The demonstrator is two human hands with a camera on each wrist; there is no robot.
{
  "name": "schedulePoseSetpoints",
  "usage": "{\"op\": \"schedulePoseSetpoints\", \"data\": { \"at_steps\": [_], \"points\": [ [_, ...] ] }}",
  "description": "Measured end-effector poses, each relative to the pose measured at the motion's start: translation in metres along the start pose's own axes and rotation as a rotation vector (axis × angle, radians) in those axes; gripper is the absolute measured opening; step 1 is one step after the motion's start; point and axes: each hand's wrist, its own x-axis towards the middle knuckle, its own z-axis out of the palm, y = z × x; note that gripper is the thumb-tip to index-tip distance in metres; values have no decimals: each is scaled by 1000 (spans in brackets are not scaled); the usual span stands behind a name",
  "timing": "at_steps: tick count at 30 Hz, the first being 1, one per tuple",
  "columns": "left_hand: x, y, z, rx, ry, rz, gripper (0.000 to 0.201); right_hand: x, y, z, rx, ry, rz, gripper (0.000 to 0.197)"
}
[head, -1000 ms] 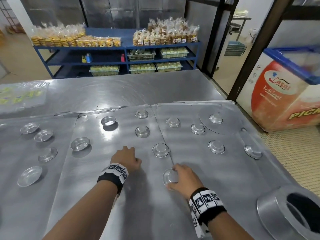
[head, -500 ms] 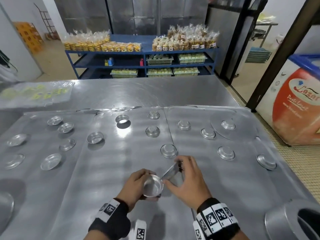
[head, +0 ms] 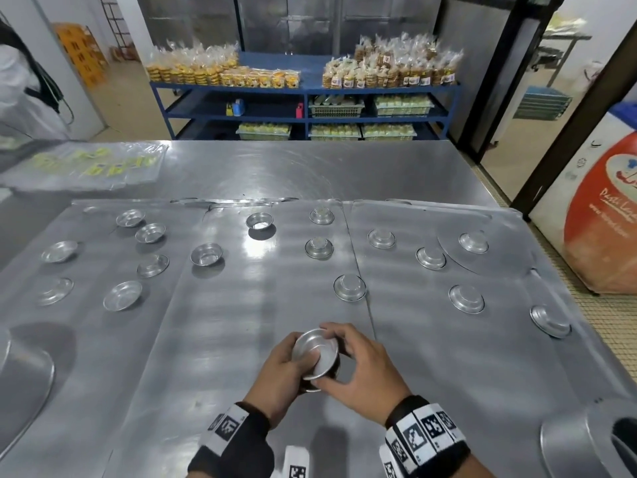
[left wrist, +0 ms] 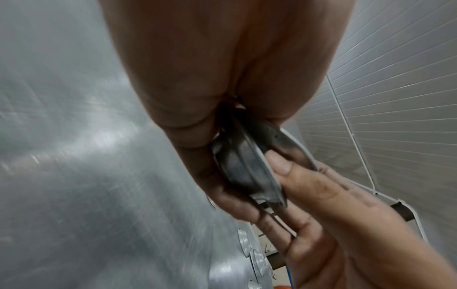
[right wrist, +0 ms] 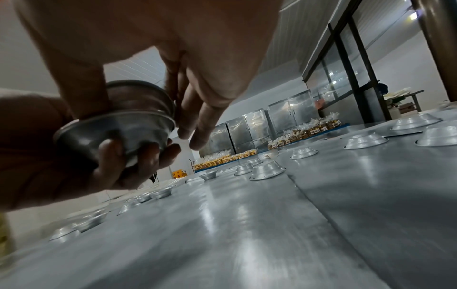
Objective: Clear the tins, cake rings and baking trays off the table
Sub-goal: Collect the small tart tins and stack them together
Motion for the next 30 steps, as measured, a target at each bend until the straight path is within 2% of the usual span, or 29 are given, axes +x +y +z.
{"op": "schedulePoseSetpoints", "data": {
  "at_steps": [2, 6, 12, 15, 19, 22, 26, 30],
  "points": [
    [1, -2, -4, 1, 3, 15, 27, 3, -1, 0, -14, -65, 19, 68],
    [3, -5, -14, 15, 10, 52, 43, 12, -3, -2, -23, -191, 32, 71],
    [11, -10, -30, 36, 92, 86, 36, 34, 10, -8, -25, -357, 68, 72],
    [13, -9, -36, 55, 108, 88, 23, 56, 30, -13, -195, -313, 117, 69],
    [15, -8, -41, 74, 122, 76, 23, 90, 53, -14, -470, -127, 160, 60],
    [17, -8, -44, 79, 140, 65, 22, 117, 63, -13, -568, -20, 205, 60],
    [21, -6, -48, 84, 160, 55, 22, 147, 76, -11, -657, -30, 322, 77],
    [23, -5, -54, 92, 184, 44, 24, 163, 88, -10, -679, -71, 420, 81]
  ]
}}
